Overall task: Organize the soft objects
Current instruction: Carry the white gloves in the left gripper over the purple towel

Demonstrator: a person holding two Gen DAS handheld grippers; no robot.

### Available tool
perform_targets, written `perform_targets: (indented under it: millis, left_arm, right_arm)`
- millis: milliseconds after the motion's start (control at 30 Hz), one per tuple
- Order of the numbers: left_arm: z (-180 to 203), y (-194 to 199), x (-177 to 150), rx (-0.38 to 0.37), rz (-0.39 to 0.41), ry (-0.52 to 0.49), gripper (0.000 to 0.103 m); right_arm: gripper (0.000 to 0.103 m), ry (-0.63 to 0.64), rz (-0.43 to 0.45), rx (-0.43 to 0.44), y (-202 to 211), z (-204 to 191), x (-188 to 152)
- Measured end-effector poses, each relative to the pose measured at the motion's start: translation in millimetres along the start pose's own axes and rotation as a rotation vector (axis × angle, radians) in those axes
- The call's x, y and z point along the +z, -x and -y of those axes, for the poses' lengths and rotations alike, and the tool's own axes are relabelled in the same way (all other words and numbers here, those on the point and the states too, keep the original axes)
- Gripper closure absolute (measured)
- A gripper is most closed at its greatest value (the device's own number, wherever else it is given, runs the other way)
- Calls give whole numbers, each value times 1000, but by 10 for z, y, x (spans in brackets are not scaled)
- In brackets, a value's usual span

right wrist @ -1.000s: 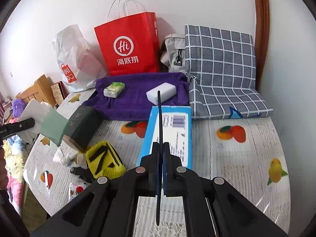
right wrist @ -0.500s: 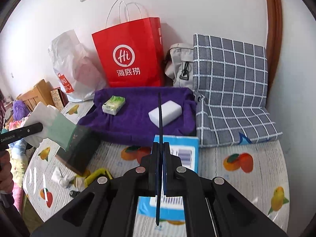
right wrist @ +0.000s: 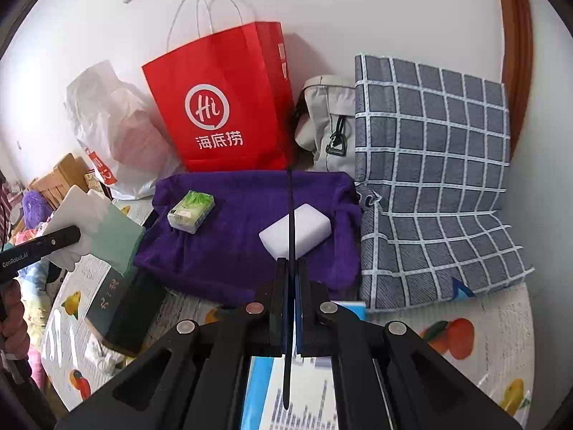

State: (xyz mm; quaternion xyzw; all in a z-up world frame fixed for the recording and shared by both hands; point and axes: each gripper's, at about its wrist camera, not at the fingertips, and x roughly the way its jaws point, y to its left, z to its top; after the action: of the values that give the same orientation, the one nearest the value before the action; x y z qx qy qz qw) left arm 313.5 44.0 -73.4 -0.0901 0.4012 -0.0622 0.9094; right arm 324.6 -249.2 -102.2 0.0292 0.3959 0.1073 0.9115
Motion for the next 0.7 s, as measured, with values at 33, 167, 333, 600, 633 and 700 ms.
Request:
perform_targets:
  millis: [33,167,333,600,633,700]
  left_arm:
    - [11,-38,34,-2,-1,-2,90]
    - [23,-172,128,-11,-9,0,90]
    - [34,-373,209,-33,-30,13,90]
    - [83,-723,219,-67,-74,19,90]
    - [86,-766,217,-67,-82,19,90]
    - [89,-838,208,-55,-100,18,90]
  right_arm:
    - [100,-3,-5,3,-47,6,27]
    - [100,-20,-18,21,-230,26,153]
    - [100,-14,-29,40,-442,-29,346]
    - [100,-23,-70,35,-791,57,393]
    - [100,-23,-75,33,-830,74,391]
    - [100,-23,-89,30,-903,115,373]
